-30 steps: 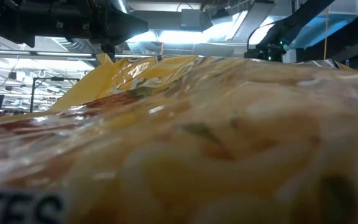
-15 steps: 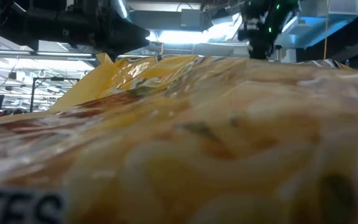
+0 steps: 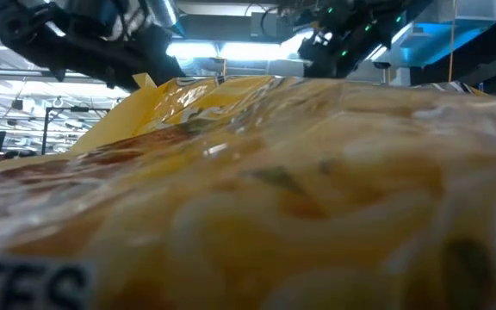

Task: Sort Maruchan noodles
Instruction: Put the orange noodle pack into the white right bin

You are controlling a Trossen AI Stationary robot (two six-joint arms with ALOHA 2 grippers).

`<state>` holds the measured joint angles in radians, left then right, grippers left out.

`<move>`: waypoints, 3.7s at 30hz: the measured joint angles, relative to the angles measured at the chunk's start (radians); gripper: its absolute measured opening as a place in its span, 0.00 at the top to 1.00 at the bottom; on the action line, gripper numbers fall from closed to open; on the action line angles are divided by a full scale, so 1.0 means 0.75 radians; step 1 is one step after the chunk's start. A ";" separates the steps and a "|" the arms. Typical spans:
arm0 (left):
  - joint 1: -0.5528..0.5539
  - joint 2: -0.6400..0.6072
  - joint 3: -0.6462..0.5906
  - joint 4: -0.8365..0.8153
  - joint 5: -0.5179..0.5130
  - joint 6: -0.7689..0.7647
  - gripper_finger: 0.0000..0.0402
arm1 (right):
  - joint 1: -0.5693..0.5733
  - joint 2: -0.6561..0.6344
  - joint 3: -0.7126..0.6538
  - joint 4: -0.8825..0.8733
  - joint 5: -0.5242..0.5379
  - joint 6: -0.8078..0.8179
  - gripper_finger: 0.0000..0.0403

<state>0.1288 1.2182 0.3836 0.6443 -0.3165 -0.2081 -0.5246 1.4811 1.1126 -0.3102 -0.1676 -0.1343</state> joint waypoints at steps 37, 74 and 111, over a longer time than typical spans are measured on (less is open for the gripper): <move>0.424 0.770 0.451 -0.307 0.222 -0.053 0.68 | -0.246 0.705 0.275 0.263 -0.460 0.169 0.21; 0.402 0.455 0.448 -0.574 0.225 0.002 0.68 | -0.244 0.759 0.311 0.039 -0.455 0.062 0.21; 0.402 0.822 0.448 -0.198 0.270 0.000 0.68 | -0.135 0.775 0.311 0.063 -0.626 -0.012 0.54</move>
<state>0.4305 1.8347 0.7193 0.4961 -0.1143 -0.2080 -0.6258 2.0621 1.3457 -0.2626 -0.6369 -0.1433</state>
